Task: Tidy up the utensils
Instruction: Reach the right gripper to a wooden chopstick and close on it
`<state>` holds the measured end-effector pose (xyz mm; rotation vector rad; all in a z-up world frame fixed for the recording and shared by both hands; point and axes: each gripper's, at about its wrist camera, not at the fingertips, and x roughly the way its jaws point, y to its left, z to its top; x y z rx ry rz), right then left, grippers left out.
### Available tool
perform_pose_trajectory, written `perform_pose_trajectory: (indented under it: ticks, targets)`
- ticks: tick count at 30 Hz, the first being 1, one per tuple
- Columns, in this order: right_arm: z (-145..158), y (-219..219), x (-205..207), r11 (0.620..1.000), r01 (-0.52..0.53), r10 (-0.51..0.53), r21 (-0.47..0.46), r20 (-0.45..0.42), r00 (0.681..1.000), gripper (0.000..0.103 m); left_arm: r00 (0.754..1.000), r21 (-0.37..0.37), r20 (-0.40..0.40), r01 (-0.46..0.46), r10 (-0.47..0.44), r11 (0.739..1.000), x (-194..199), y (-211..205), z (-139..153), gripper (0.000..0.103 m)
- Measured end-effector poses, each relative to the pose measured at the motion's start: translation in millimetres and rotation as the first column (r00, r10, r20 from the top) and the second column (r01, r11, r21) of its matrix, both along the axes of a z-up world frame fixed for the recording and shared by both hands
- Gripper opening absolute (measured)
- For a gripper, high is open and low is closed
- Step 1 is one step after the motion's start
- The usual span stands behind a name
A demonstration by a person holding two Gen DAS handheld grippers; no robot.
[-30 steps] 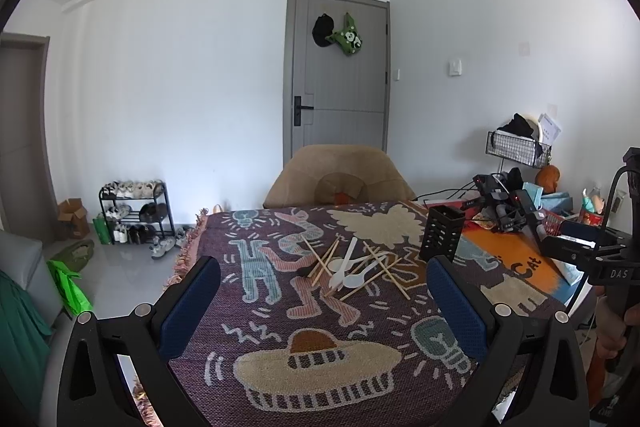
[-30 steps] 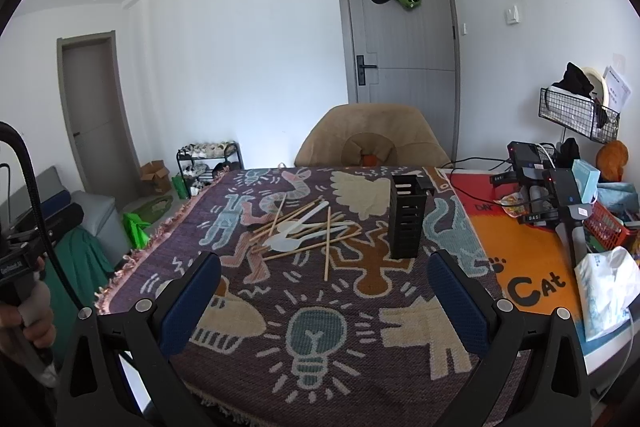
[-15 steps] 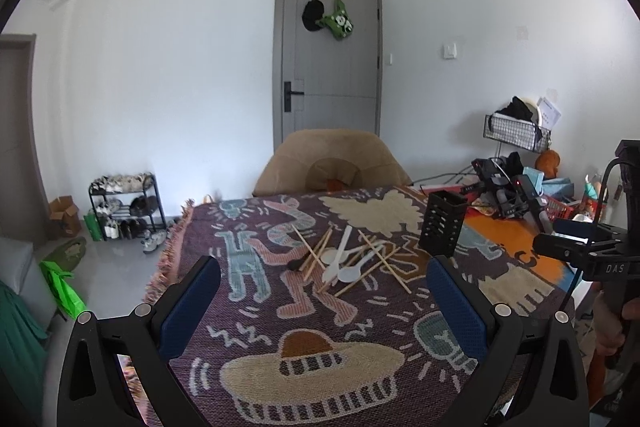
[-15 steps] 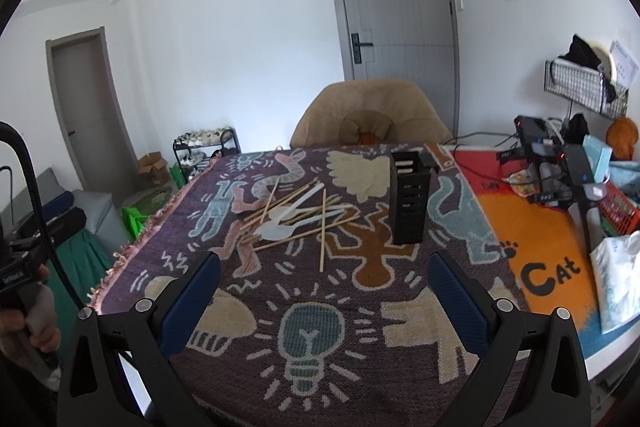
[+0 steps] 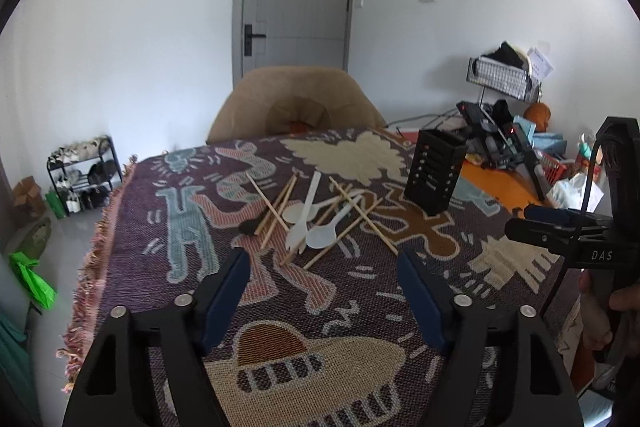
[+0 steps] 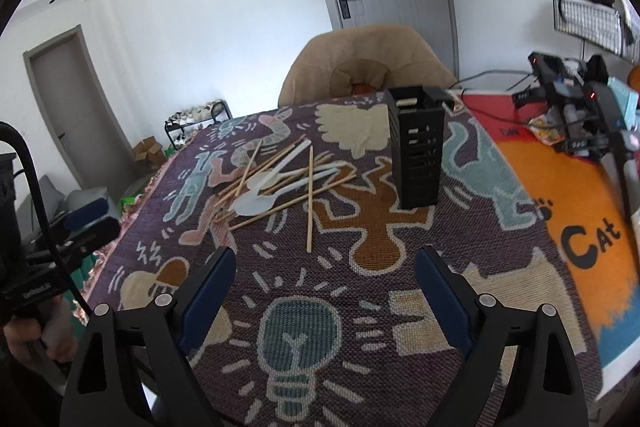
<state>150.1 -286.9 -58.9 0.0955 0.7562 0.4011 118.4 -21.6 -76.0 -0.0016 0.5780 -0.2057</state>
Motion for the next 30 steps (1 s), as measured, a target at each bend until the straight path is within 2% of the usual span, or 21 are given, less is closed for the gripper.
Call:
perform_pose_trajectory:
  ticks: [3, 9, 15, 30]
  targets:
    - [-12.9, 0.5, 12.8, 1.0, -0.007, 0.007, 0.01, -0.037, 0.999, 0.08, 0.998, -0.008, -0.062, 0.032, -0.032, 0.999, 18.9, -0.7, -13.1, 0.063]
    - [-29.2, 0.9, 32.3, 1.0, -0.007, 0.009, 0.027, -0.077, 0.997, 0.079, 0.99, 0.014, -0.13, 0.05, -0.048, 0.999, 46.2, -1.5, -32.6, 0.054]
    - [-43.1, 8.4, 50.4, 0.999, -0.039, 0.041, 0.023, -0.111, 0.993, 0.066, 0.977, 0.007, -0.208, 0.041, -0.038, 0.999, 76.7, 6.1, -51.9, 0.039]
    - [-68.5, 27.4, 77.0, 0.995, -0.092, 0.096, 0.027, -0.179, 0.979, 0.063, 0.95, 0.022, -0.313, 0.034, -0.025, 0.999, 129.3, 13.7, -85.5, 0.031]
